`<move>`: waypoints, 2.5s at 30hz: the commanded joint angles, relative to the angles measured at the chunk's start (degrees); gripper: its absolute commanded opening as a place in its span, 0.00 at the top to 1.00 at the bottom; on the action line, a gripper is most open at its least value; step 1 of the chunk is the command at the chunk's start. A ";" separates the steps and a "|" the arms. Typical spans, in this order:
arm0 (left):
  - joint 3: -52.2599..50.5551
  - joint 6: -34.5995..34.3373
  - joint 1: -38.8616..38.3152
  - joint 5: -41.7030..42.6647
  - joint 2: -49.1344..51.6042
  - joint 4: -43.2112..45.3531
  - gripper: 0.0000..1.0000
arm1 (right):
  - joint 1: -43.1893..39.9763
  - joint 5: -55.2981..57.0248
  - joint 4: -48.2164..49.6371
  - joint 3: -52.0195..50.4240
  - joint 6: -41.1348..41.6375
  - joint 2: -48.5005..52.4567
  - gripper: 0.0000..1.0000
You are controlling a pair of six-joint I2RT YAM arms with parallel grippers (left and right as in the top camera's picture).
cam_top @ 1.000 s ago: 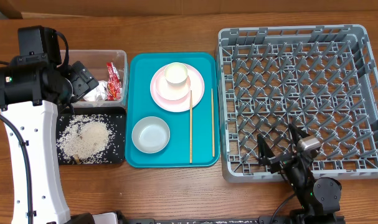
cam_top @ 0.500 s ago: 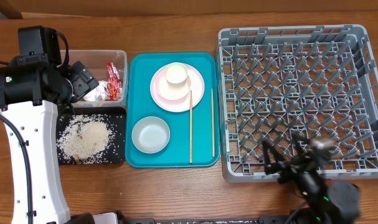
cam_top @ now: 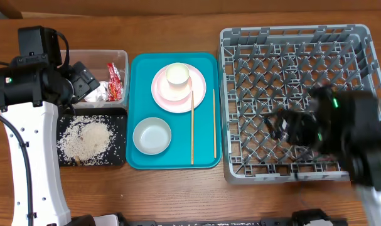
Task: Sort waste into correct bins and load items into the dishwasher
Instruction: 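Move the right gripper over the teal tray to the first wooden chopstick, then lower the right gripper and close it on the chopstick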
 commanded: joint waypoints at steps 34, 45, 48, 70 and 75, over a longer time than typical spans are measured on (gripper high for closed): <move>0.15 0.68 0.24 -0.17 0.09 0.04 0.00 | 42.23 30.32 19.43 2.40 23.30 38.14 0.70; 0.15 0.70 0.24 -0.17 0.09 0.07 0.00 | 42.27 30.47 26.71 2.29 23.28 46.12 0.75; 0.15 0.70 0.24 -0.17 0.09 0.04 0.00 | 42.27 30.49 26.91 2.29 23.28 46.36 0.75; 0.15 0.70 0.24 -0.17 0.09 0.04 0.00 | 42.23 32.39 36.85 -5.22 23.28 46.36 0.78; 0.15 0.70 0.24 -0.17 0.09 0.04 0.00 | 42.27 32.41 40.52 -7.72 23.28 46.38 0.78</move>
